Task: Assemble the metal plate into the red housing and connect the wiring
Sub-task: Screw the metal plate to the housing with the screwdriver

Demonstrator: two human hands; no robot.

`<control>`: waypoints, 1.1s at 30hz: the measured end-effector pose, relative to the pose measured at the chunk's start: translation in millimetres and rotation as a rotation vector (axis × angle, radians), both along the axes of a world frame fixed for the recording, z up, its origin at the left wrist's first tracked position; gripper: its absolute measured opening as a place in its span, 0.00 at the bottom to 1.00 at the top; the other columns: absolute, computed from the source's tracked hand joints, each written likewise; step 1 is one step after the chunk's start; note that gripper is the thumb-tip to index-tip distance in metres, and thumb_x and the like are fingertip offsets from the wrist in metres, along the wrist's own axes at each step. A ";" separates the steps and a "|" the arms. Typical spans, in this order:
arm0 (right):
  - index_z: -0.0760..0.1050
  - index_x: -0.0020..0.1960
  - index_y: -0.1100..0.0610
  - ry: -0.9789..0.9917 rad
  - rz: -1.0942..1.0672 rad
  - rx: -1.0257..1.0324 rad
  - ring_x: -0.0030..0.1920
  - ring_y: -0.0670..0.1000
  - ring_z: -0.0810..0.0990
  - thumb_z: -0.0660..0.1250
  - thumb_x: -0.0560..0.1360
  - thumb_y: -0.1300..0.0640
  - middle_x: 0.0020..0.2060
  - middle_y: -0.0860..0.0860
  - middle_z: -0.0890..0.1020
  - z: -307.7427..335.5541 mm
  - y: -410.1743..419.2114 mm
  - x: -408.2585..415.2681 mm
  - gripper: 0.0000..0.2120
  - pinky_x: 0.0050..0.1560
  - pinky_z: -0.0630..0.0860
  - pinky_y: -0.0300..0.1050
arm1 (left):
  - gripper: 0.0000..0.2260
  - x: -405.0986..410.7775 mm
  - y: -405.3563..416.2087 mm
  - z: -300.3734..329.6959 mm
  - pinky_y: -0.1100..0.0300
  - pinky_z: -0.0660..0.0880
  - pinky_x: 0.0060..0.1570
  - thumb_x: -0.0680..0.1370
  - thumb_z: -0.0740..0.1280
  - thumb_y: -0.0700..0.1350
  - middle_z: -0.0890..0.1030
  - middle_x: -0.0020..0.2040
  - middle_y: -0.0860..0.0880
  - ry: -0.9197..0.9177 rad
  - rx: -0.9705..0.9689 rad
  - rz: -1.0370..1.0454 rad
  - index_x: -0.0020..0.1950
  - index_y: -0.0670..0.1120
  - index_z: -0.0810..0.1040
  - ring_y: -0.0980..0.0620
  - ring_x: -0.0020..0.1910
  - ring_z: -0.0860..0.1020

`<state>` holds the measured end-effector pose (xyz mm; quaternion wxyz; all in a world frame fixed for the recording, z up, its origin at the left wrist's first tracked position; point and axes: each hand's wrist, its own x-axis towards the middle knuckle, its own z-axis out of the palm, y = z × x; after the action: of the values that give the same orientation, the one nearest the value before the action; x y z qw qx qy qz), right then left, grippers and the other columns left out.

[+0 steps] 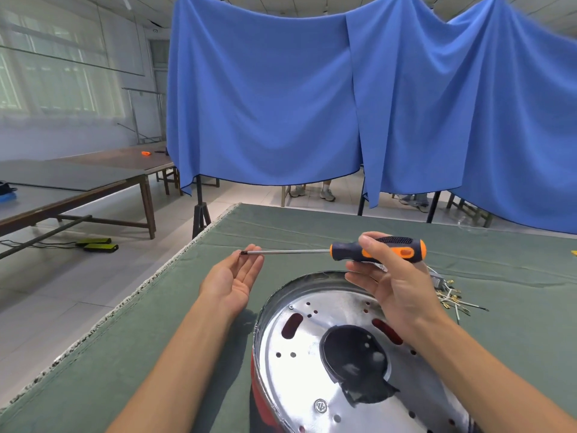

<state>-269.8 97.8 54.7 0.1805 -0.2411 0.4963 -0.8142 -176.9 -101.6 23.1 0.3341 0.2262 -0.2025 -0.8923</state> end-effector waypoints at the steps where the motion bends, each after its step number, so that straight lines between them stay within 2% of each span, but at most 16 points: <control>1: 0.79 0.46 0.59 0.019 -0.003 -0.001 0.31 0.54 0.83 0.74 0.60 0.55 0.35 0.57 0.85 -0.1 2.4 0.5 0.16 0.34 0.81 0.45 | 0.09 -0.9 1.9 2.3 0.56 0.80 0.36 0.82 0.58 0.37 0.83 0.37 0.41 -0.001 0.002 0.001 0.45 0.35 0.74 0.48 0.34 0.83; 5: 0.80 0.45 0.57 0.220 -0.096 0.114 0.27 0.52 0.77 0.76 0.61 0.51 0.32 0.55 0.82 2.3 17.3 3.2 0.16 0.30 0.77 0.45 | 0.10 -8.1 11.9 11.8 0.57 0.80 0.43 0.82 0.57 0.38 0.80 0.44 0.41 -0.048 -0.008 -0.019 0.46 0.35 0.74 0.48 0.42 0.80; 7: 0.81 0.40 0.55 0.338 -0.164 0.159 0.21 0.49 0.68 0.77 0.65 0.50 0.23 0.50 0.74 3.8 25.3 3.8 0.10 0.24 0.69 0.43 | 0.11 -10.2 18.2 18.8 0.58 0.81 0.37 0.82 0.56 0.37 0.80 0.42 0.41 -0.061 -0.022 -0.052 0.44 0.35 0.74 0.48 0.41 0.80; 8: 0.80 0.38 0.55 0.354 -0.190 0.152 0.19 0.49 0.64 0.74 0.67 0.49 0.20 0.49 0.70 4.5 28.1 3.5 0.09 0.22 0.66 0.42 | 0.11 -10.7 21.6 22.5 0.58 0.80 0.34 0.82 0.56 0.37 0.80 0.41 0.41 -0.061 -0.026 -0.066 0.44 0.35 0.74 0.48 0.41 0.80; 10: 0.79 0.35 0.55 0.280 -0.197 0.070 0.18 0.49 0.59 0.74 0.66 0.50 0.18 0.51 0.66 7.5 31.0 3.1 0.09 0.21 0.62 0.41 | 0.12 -12.0 30.3 29.4 0.58 0.81 0.38 0.82 0.57 0.37 0.81 0.39 0.41 -0.066 -0.038 -0.084 0.43 0.34 0.74 0.47 0.44 0.80; 13: 0.79 0.34 0.52 0.148 -0.171 -0.051 0.18 0.48 0.61 0.76 0.62 0.50 0.21 0.52 0.68 12.8 33.2 3.5 0.08 0.22 0.64 0.39 | 0.11 -14.8 48.9 36.6 0.55 0.76 0.52 0.82 0.57 0.36 0.81 0.42 0.41 -0.085 -0.069 -0.117 0.44 0.34 0.74 0.46 0.51 0.79; 15: 0.79 0.34 0.51 0.147 -0.180 -0.067 0.18 0.47 0.64 0.75 0.64 0.51 0.21 0.51 0.70 11.4 34.3 3.4 0.06 0.22 0.66 0.38 | 0.09 -16.7 62.5 40.9 0.56 0.77 0.49 0.81 0.58 0.36 0.81 0.44 0.39 -0.085 -0.095 -0.162 0.47 0.33 0.75 0.45 0.48 0.80; 18: 0.79 0.35 0.53 0.162 -0.261 -0.036 0.18 0.49 0.65 0.74 0.70 0.54 0.20 0.51 0.69 3.7 38.9 -0.9 0.06 0.22 0.68 0.42 | 0.10 -20.7 71.1 43.9 0.54 0.82 0.38 0.82 0.57 0.37 0.81 0.48 0.36 -0.086 -0.141 -0.195 0.58 0.31 0.72 0.42 0.45 0.81; 21: 0.79 0.37 0.55 0.153 -0.345 -0.011 0.18 0.50 0.66 0.73 0.71 0.55 0.19 0.51 0.70 -1.8 46.0 -6.0 0.06 0.23 0.70 0.42 | 0.15 -23.3 75.1 43.3 0.49 0.80 0.40 0.83 0.54 0.39 0.79 0.55 0.32 -0.167 -0.212 -0.251 0.64 0.29 0.66 0.38 0.47 0.80; 23: 0.79 0.38 0.56 0.163 -0.403 -0.005 0.18 0.49 0.67 0.73 0.71 0.56 0.19 0.50 0.70 -3.4 51.2 -9.6 0.06 0.24 0.73 0.41 | 0.12 -27.3 82.3 40.8 0.55 0.80 0.32 0.81 0.55 0.36 0.79 0.53 0.33 -0.310 -0.376 -0.219 0.61 0.30 0.68 0.41 0.42 0.81; 25: 0.79 0.39 0.56 0.163 -0.465 -0.010 0.19 0.49 0.67 0.73 0.71 0.56 0.20 0.49 0.72 -4.3 56.8 -14.4 0.05 0.25 0.73 0.38 | 0.11 -35.3 84.6 35.0 0.59 0.78 0.29 0.78 0.59 0.34 0.80 0.50 0.39 -0.540 -0.739 -0.095 0.59 0.35 0.73 0.47 0.37 0.79; 27: 0.79 0.39 0.54 0.150 -0.513 -0.013 0.19 0.48 0.68 0.73 0.71 0.56 0.21 0.48 0.73 -4.4 61.5 -20.4 0.05 0.23 0.71 0.35 | 0.14 -44.5 77.4 27.2 0.56 0.77 0.44 0.75 0.63 0.36 0.80 0.53 0.46 -0.854 -1.432 0.018 0.59 0.44 0.77 0.50 0.46 0.77; 29: 0.79 0.39 0.54 0.140 -0.523 -0.014 0.20 0.48 0.68 0.73 0.71 0.56 0.21 0.48 0.73 -4.7 63.9 -25.3 0.04 0.23 0.70 0.35 | 0.16 -52.0 72.8 22.5 0.53 0.72 0.58 0.73 0.66 0.42 0.77 0.58 0.50 -1.015 -2.017 -0.102 0.61 0.49 0.77 0.50 0.60 0.71; 30: 0.79 0.39 0.54 0.141 -0.522 -0.013 0.21 0.48 0.68 0.73 0.71 0.57 0.22 0.48 0.73 -5.3 64.2 -27.1 0.04 0.23 0.69 0.35 | 0.18 -56.6 71.8 21.2 0.51 0.71 0.60 0.72 0.67 0.45 0.76 0.60 0.51 -1.024 -2.135 -0.263 0.62 0.51 0.76 0.50 0.62 0.70; 32: 0.79 0.39 0.53 0.154 -0.519 0.011 0.21 0.48 0.69 0.73 0.71 0.56 0.22 0.47 0.74 -7.1 64.0 -29.2 0.04 0.24 0.70 0.36 | 0.23 -65.5 72.9 19.8 0.49 0.75 0.57 0.70 0.71 0.51 0.76 0.59 0.51 -0.962 -2.060 -0.612 0.64 0.54 0.73 0.50 0.59 0.73; 33: 0.79 0.39 0.53 0.160 -0.515 0.020 0.21 0.48 0.69 0.73 0.71 0.56 0.22 0.47 0.74 -7.6 63.8 -29.6 0.04 0.24 0.70 0.36 | 0.25 -69.9 73.2 19.7 0.50 0.76 0.56 0.69 0.73 0.53 0.77 0.59 0.52 -0.938 -2.011 -0.696 0.64 0.54 0.72 0.51 0.57 0.75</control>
<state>-299.3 161.7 47.1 -0.0699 -0.1689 0.5622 -0.8065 -246.8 -28.4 42.7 -0.0078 0.0993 -0.9744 -0.2015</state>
